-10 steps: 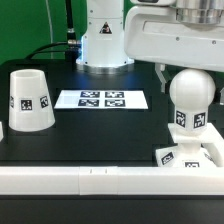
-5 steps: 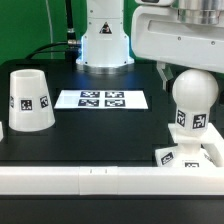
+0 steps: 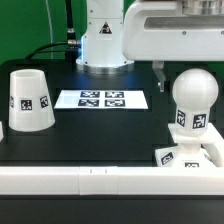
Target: Assemble lamp
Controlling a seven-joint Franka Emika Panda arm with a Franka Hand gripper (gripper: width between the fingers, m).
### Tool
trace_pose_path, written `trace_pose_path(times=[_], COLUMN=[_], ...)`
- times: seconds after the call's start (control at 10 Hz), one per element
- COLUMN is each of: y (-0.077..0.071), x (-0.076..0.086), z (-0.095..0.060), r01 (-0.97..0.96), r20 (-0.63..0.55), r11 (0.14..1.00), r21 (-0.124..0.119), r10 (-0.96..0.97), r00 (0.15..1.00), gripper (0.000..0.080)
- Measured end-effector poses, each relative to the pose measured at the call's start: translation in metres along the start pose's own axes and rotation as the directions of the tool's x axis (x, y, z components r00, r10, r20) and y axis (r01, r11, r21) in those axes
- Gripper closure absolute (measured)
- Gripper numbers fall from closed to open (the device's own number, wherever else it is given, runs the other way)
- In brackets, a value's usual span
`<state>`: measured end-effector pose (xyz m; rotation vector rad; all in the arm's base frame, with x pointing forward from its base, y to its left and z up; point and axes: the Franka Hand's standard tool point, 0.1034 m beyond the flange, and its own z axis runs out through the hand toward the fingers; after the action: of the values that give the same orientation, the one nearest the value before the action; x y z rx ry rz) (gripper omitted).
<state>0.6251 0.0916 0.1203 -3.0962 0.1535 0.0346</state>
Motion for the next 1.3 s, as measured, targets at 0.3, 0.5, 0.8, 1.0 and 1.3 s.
trace_pose_path(times=[0.3,0.5,0.8,1.0,1.3], y=[0.0009,0.0018,0.0037,0.003,0.0003], x=[0.0028,0.0028,0.0032,0.005,0.0073], z=[-0.001,-0.0003,0.0001,-0.0008,-0.0003], r01=[0.292,0.41,0.578,0.725,0.879], r20=[-0.012,-0.01,-0.006,-0.001,0.015], r11=[0.956,0.912,0.816,0.688,0.473], r21=[-0.004,-0.006,-0.013,-0.033,-0.056], r10=[-0.293,-0.41,-0.578,-0.725,-0.88], r00=[0.956,0.912,0.816,0.689,0.474], gripper=[0.0101,0.0101,0.0101,0.0101,0.0101])
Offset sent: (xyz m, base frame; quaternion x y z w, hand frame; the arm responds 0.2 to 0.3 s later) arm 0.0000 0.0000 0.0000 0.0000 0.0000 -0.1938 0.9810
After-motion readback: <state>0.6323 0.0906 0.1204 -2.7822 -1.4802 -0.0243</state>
